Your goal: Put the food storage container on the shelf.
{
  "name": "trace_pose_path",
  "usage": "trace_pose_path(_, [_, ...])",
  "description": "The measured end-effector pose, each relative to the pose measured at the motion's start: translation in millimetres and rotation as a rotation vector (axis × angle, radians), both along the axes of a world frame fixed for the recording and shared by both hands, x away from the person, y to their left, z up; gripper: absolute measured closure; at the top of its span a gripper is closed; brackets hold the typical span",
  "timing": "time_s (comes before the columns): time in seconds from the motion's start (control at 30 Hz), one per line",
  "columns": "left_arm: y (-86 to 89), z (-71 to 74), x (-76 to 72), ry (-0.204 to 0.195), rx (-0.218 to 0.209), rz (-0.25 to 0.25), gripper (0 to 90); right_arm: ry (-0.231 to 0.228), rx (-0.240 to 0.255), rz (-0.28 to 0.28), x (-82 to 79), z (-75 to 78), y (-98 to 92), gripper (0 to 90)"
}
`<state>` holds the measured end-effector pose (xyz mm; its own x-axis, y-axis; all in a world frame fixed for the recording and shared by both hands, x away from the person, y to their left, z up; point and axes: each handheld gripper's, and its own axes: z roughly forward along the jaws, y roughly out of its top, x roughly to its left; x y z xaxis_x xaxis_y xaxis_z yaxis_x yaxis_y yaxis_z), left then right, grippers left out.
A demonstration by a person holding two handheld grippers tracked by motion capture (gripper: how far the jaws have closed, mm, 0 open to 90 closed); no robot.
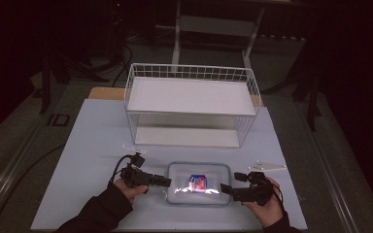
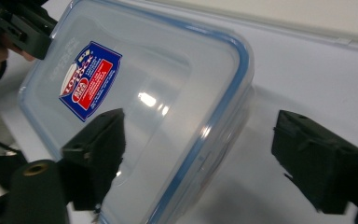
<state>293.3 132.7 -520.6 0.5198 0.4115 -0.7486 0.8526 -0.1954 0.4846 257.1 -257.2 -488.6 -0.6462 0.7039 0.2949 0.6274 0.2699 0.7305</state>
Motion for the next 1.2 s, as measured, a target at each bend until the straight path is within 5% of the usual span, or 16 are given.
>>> trace_pose_path(0.3, [-1.3,5.2,-8.7,-0.057,0.02,-0.016,57.0,0.152,0.097,0.063,5.1,-8.4,-3.6,32.4])
trace_pose_path(0.77, [-4.2,11.6,-24.6,-0.114,0.049,0.013,57.7,0.212,0.154,0.021,-2.6,-3.5,-12.4,47.7])
trace_pose_path(1.2, [0.3,28.0,-25.3,-0.204,0.058,0.068,57.6,0.179,0.159,0.0,0.7,5.7,-5.0,48.0])
